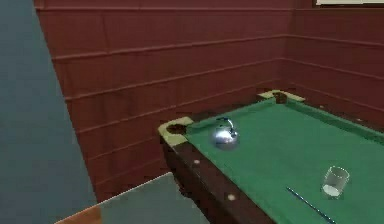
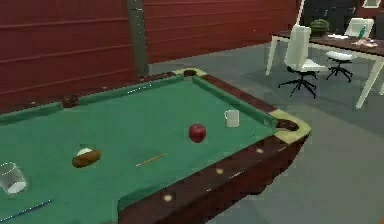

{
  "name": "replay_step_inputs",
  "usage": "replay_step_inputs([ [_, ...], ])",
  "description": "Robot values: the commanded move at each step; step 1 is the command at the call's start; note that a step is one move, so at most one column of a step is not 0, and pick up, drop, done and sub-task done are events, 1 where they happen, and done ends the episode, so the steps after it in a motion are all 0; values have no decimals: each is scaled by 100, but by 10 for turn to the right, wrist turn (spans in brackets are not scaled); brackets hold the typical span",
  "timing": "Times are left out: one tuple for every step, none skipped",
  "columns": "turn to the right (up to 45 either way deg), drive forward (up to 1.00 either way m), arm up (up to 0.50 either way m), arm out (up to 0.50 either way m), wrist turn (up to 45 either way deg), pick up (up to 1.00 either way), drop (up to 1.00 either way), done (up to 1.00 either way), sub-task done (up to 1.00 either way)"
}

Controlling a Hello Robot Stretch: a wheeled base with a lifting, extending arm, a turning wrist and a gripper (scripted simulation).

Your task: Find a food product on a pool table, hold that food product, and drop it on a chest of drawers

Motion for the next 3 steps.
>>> replay_step_inputs([
  [-270,0,0,0,0,0,0,0,0],
  [450,0,0,0,0,0,0,0,0],
  [450,0,0,0,0,0,0,0,0],
])
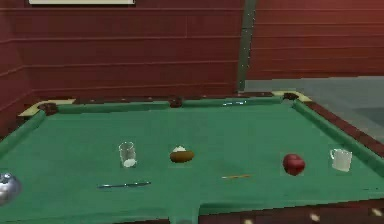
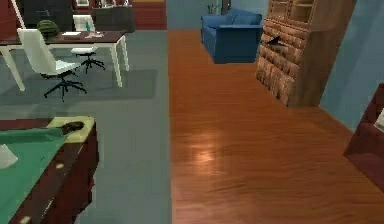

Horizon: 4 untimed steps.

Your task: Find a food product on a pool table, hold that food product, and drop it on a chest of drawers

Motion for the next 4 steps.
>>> replay_step_inputs([
  [270,0,0,0,0,0,0,0,0],
  [0,30,0,0,0,0,0,0,0],
  [-450,0,0,0,0,0,0,0,0],
  [-450,0,0,0,0,0,0,0,0],
])
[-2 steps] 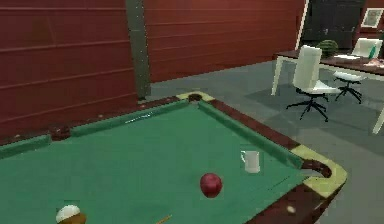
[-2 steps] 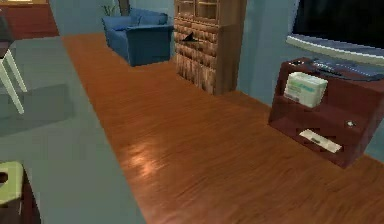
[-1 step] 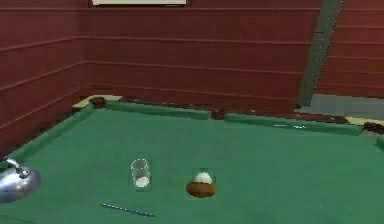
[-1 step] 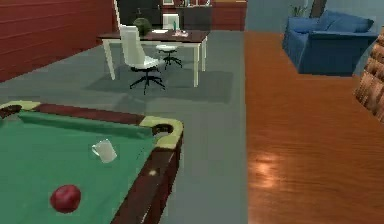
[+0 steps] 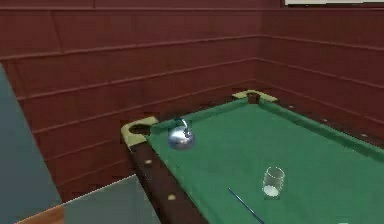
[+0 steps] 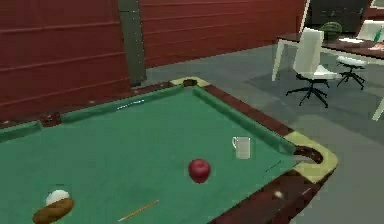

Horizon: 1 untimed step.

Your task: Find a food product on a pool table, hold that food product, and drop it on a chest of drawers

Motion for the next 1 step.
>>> replay_step_inputs([
  [-360,0,0,0,0,0,0,0,0],
])
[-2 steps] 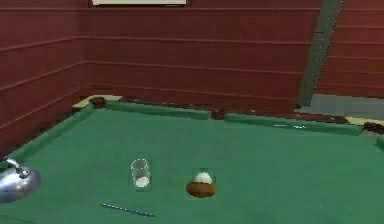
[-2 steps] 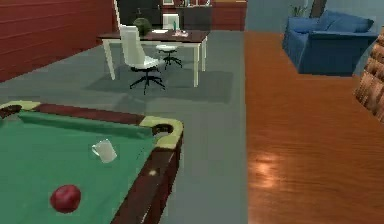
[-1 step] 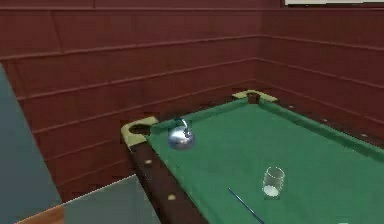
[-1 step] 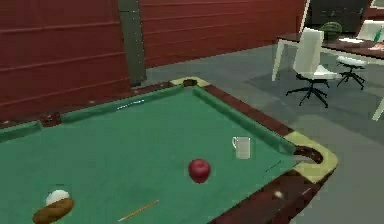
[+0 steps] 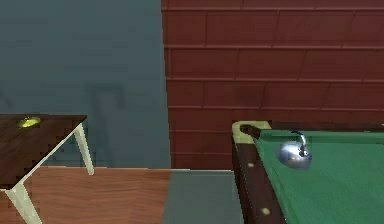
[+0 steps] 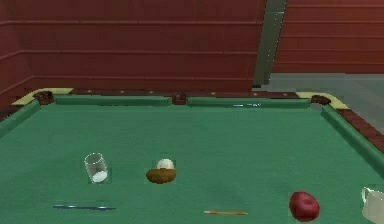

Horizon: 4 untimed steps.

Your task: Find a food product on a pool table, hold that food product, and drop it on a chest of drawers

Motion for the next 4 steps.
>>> replay_step_inputs([
  [0,0,50,0,0,0,0,0,0],
  [0,0,26,0,0,0,0,0,0],
  [0,0,0,38,0,0,0,0,0],
  [0,0,0,0,450,0,0,0,0],
])
